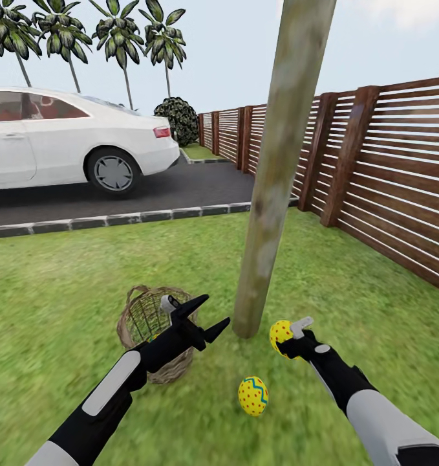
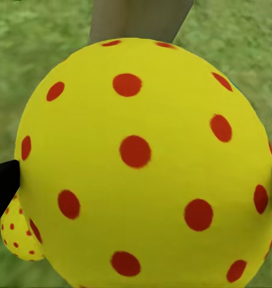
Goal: Take the three Easter eggs out of the wicker basket on the lawn in the garden, then place them on the lawn next to a single tree (choose any tree) so that all three eggs are next to the same tree and none are left in the basket.
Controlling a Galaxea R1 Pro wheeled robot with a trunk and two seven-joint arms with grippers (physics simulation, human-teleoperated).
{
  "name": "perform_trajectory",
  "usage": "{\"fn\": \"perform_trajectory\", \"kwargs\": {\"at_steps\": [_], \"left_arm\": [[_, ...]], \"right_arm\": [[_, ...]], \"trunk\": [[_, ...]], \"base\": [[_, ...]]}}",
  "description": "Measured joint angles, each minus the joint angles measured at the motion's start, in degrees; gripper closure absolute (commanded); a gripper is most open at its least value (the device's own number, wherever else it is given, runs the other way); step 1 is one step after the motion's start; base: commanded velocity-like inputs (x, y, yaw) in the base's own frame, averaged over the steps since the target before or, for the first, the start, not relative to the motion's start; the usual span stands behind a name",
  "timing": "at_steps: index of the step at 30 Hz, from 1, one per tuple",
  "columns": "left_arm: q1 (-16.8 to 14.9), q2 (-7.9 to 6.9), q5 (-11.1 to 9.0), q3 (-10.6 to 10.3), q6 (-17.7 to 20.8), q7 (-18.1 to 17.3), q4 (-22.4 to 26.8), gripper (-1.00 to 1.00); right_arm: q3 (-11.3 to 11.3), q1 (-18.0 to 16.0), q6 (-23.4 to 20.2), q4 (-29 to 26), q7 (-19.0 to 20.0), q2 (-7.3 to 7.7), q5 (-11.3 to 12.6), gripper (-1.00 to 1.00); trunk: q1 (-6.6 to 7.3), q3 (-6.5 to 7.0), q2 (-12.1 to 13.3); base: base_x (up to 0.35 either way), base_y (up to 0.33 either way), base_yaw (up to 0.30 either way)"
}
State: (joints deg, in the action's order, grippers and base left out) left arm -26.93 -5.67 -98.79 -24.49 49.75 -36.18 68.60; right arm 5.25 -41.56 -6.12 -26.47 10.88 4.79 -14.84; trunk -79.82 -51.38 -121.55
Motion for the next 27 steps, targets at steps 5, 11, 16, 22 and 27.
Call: {"fn": "perform_trajectory", "kwargs": {"at_steps": [5,11,16,22,27], "left_arm": [[0.0,0.63,0.14,-1.14,-0.96,-0.01,0.34,-1.0],[0.0,2.41,2.19,-4.69,-4.07,0.7,1.7,-1.0],[0.0,2.86,5.39,-4.76,-4.79,1.65,3.14,-1.0],[0.0,2.89,5.51,-4.77,-4.82,1.67,3.74,-1.0],[0.0,2.9,5.57,-4.77,-4.81,1.79,3.74,-1.0]], "right_arm": [[0.04,0.0,2.21,2.31,-0.17,-0.08,-0.31,1.0],[0.25,0.02,4.33,4.67,-8.93,-0.14,-0.58,1.0],[0.32,-0.17,6.33,13.31,-13.76,-2.63,-1.74,1.0],[0.4,-0.23,6.75,15.2,-15.27,-2.88,-3.63,1.0],[0.35,-0.23,6.77,15.32,-15.29,-3.08,-6.98,1.0]], "trunk": [[-0.87,-0.71,-1.59],[-2.19,-1.79,-4.0],[-3.29,-2.69,-6.0],[-4.61,-3.77,-8.41],[-5.71,-4.66,-10.41]], "base": [[0.0,0.0,0.0],[0.0,0.0,0.0],[0.0,0.0,0.0],[0.0,0.0,0.0],[0.0,0.0,0.0]]}}
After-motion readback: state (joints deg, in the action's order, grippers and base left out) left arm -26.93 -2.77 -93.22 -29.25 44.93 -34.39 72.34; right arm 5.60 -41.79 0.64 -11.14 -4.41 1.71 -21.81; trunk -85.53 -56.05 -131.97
